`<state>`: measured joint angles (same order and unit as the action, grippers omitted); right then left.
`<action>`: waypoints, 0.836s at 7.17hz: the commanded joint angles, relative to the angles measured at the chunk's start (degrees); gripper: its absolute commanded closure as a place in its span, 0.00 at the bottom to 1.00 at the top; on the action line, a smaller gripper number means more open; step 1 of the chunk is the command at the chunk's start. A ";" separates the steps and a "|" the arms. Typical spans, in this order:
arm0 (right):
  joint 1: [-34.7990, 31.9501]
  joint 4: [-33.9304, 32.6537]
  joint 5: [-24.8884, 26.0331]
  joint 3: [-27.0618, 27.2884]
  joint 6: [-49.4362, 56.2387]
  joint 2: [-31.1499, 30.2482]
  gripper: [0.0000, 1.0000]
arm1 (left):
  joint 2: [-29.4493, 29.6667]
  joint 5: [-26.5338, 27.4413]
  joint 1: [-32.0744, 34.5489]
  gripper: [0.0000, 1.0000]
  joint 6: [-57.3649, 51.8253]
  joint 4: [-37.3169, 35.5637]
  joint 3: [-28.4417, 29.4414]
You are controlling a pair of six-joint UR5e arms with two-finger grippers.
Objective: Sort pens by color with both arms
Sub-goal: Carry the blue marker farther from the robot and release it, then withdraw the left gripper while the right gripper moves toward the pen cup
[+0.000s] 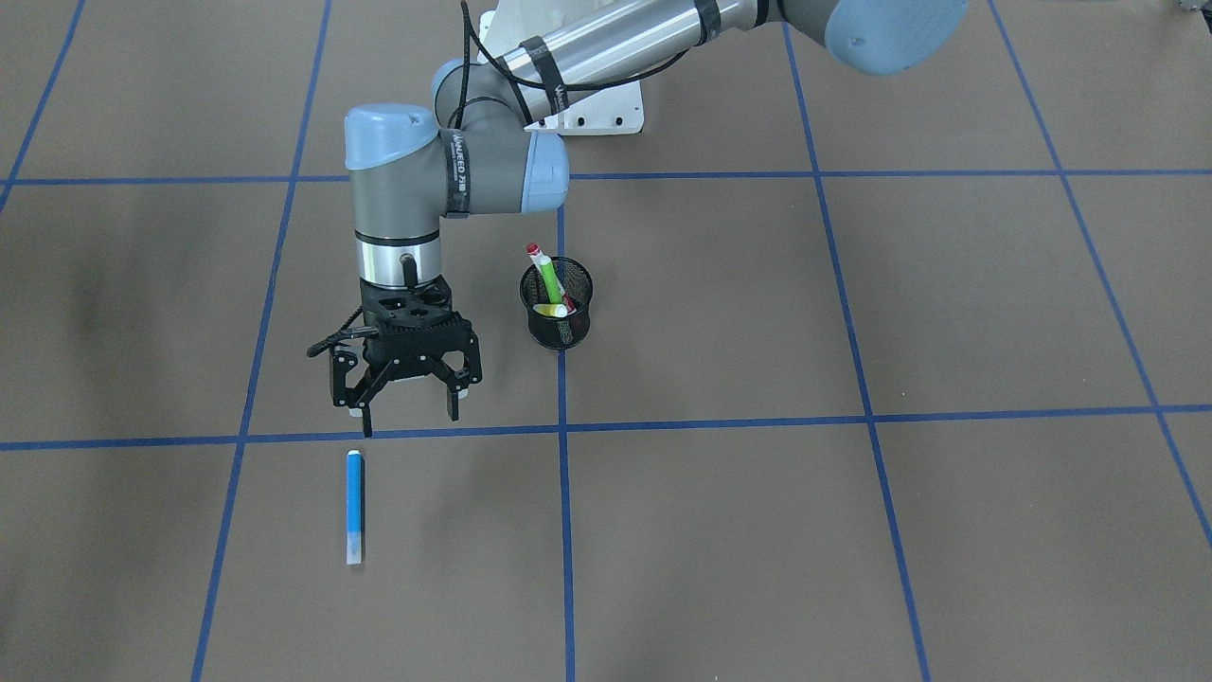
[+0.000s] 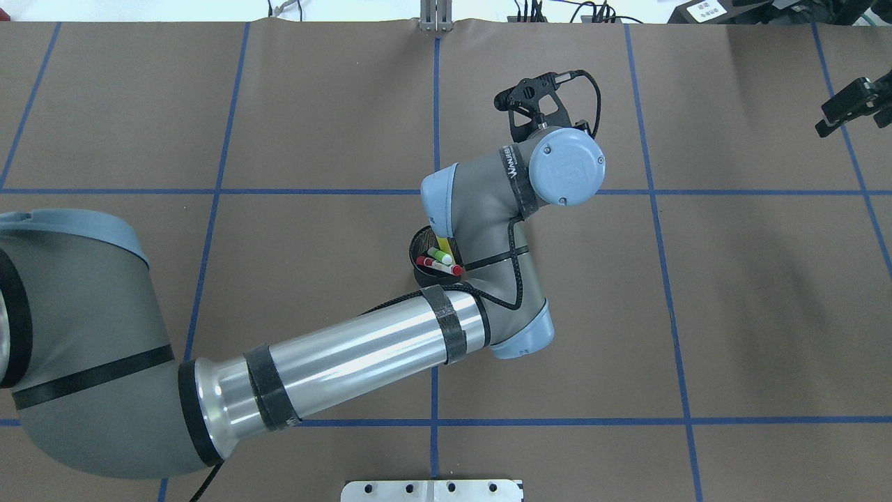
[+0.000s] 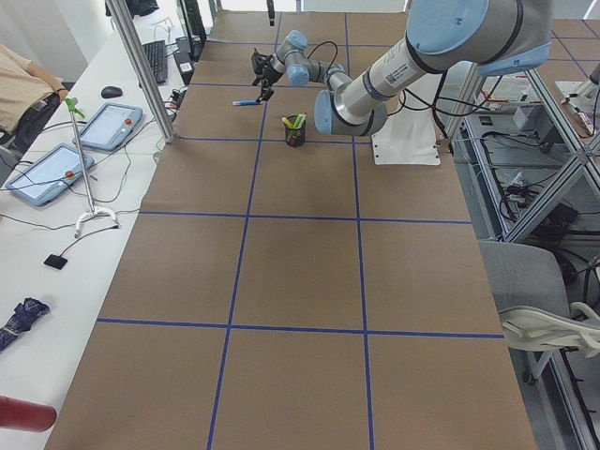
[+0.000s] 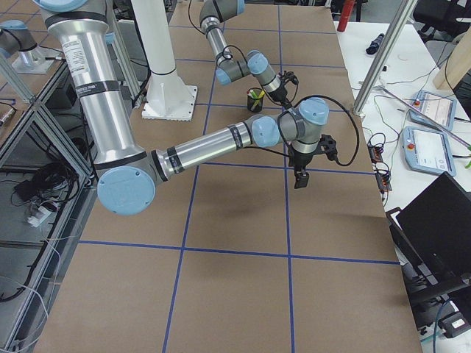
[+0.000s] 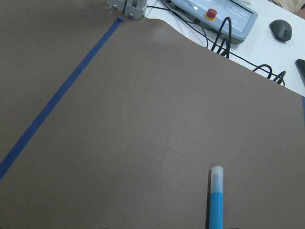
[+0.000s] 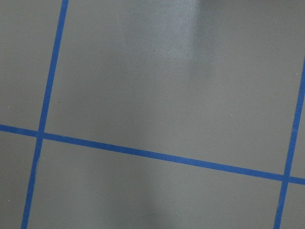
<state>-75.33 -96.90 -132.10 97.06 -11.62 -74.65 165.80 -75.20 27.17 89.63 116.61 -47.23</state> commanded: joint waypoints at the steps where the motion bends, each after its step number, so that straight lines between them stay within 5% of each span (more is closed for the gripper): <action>1: 1.06 -0.05 -0.09 0.32 -2.70 1.78 0.00 | -3.00 -12.62 3.83 0.04 -7.76 -12.03 -11.23; 6: 5.35 0.04 -0.09 4.97 -9.98 3.89 0.00 | -24.95 -36.46 17.97 0.03 -34.01 -34.66 -45.96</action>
<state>-71.73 -96.86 -132.19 100.59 -18.82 -71.79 147.03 -105.42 40.81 63.92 86.80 -85.12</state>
